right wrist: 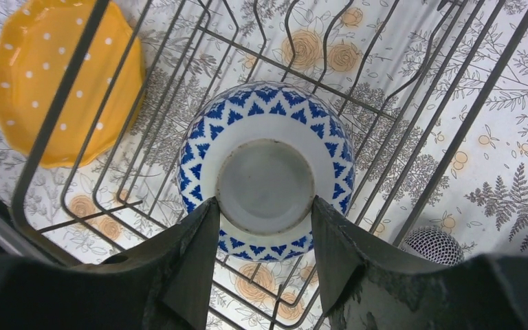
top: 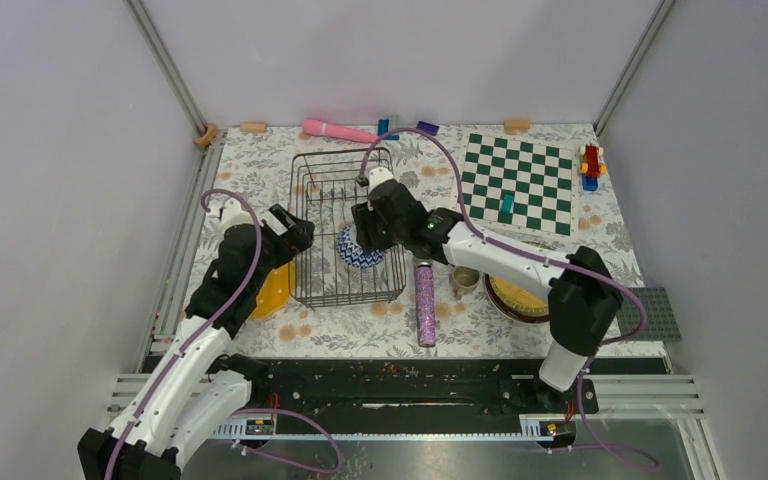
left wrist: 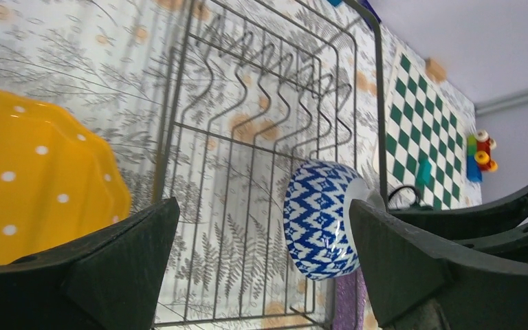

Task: Unload the mixed dishes from the dish rack
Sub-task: Pick up the bowl from the dish rack.

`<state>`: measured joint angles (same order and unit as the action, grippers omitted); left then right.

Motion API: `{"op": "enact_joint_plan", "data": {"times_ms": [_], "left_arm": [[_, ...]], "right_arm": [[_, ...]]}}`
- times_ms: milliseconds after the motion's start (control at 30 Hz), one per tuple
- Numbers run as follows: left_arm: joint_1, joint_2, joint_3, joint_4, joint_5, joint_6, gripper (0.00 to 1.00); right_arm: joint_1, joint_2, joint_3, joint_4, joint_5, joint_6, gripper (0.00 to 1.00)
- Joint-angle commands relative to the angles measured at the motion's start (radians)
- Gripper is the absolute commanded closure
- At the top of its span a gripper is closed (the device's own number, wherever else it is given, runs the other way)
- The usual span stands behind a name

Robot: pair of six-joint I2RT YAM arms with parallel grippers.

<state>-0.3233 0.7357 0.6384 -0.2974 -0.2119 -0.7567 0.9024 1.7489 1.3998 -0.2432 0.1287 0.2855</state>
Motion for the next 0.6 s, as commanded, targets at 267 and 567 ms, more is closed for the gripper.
{"op": "enact_joint_plan", "data": {"times_ms": [267,567], "left_arm": [[0.005,0.023,-0.05,0.304,0.386,-0.047,0.01],[0.006,0.066,-0.139,0.673,0.688,-0.156,0.02]], "right_arm": [[0.006,-0.302,-0.205,0.39,-0.07,0.099,1.0],[0.006,-0.422,-0.305,0.521,-0.126,0.173,1.0]]}}
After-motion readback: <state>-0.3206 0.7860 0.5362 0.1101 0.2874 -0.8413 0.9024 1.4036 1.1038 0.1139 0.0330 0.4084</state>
